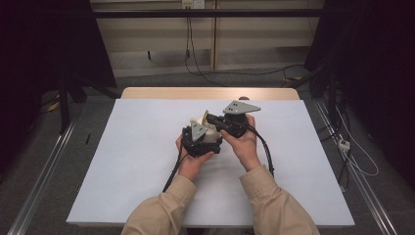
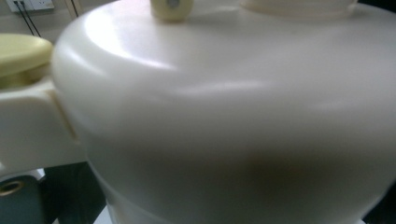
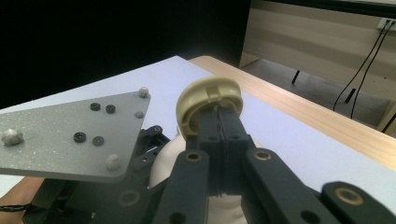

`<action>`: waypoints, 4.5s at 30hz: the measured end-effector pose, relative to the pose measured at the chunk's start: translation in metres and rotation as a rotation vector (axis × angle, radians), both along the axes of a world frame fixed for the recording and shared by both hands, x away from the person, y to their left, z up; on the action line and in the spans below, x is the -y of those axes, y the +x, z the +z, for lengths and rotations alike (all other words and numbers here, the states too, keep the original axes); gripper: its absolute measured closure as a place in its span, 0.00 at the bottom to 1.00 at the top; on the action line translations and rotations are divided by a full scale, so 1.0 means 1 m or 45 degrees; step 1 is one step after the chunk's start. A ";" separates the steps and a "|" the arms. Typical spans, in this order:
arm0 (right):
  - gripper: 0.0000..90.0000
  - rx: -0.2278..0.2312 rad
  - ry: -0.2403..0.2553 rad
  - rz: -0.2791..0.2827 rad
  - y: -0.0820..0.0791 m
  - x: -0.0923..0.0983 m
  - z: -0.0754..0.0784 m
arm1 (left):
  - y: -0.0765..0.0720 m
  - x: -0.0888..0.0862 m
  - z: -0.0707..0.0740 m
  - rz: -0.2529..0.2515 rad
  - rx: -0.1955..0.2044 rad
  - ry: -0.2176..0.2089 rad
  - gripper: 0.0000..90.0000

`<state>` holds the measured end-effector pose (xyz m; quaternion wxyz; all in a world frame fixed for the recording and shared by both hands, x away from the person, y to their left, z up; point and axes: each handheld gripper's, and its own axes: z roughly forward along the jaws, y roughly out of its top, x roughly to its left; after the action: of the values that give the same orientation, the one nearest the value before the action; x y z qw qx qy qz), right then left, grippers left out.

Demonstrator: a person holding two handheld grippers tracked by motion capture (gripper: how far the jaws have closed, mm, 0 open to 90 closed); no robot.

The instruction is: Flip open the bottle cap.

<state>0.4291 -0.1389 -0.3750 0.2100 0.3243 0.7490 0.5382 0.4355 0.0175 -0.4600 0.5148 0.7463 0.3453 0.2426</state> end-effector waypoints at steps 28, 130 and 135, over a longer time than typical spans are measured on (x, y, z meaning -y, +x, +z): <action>0.69 -0.040 0.054 -0.023 -0.003 0.009 -0.001 | -0.002 -0.003 0.001 -0.010 -0.022 -0.014 0.05; 0.14 -0.207 -0.029 -0.116 -0.117 0.117 -0.062 | -0.067 -0.174 0.024 -0.143 -0.183 0.081 0.06; 0.14 -0.209 -0.034 -0.121 -0.124 0.122 -0.065 | -0.074 -0.183 0.025 -0.158 -0.178 0.075 0.06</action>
<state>0.3053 -0.2605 -0.4400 0.1776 0.3997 0.7546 0.4892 0.3614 0.2010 -0.4354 0.4812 0.7962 0.3262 0.1676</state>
